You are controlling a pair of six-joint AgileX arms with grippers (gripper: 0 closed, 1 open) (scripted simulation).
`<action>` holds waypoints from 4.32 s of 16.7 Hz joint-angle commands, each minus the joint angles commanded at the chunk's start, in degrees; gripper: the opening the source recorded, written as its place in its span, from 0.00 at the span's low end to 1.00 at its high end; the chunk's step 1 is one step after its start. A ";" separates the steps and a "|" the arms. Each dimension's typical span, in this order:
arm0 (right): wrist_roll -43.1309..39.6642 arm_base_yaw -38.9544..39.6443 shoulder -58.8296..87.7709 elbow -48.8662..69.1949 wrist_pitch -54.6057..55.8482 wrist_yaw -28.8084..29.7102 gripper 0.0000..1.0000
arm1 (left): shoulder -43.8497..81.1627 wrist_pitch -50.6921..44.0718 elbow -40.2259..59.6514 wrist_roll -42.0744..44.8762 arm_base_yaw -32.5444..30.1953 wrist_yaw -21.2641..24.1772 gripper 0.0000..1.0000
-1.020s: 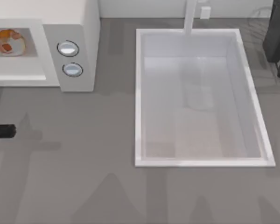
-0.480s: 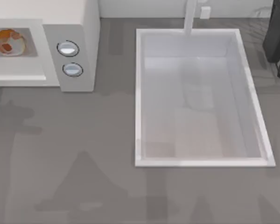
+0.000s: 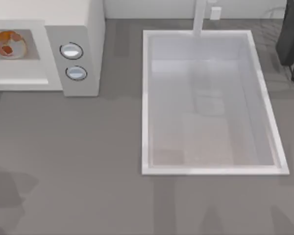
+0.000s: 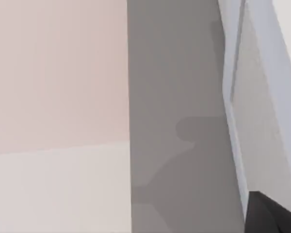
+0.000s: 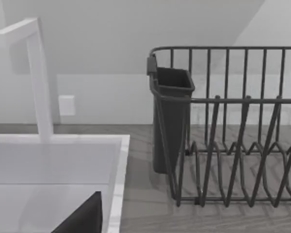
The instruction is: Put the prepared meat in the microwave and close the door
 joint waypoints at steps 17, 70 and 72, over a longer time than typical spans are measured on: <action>0.00 0.00 0.00 0.00 0.00 0.00 1.00 | 14.51 -12.06 10.90 10.56 12.49 7.58 0.00; 0.00 0.00 0.00 0.00 0.00 0.00 1.00 | -24.06 18.83 -40.64 -36.97 -42.09 -25.58 0.00; 0.00 0.00 0.00 0.00 0.00 0.00 1.00 | -25.79 18.97 -41.56 -40.27 -45.70 -28.60 0.00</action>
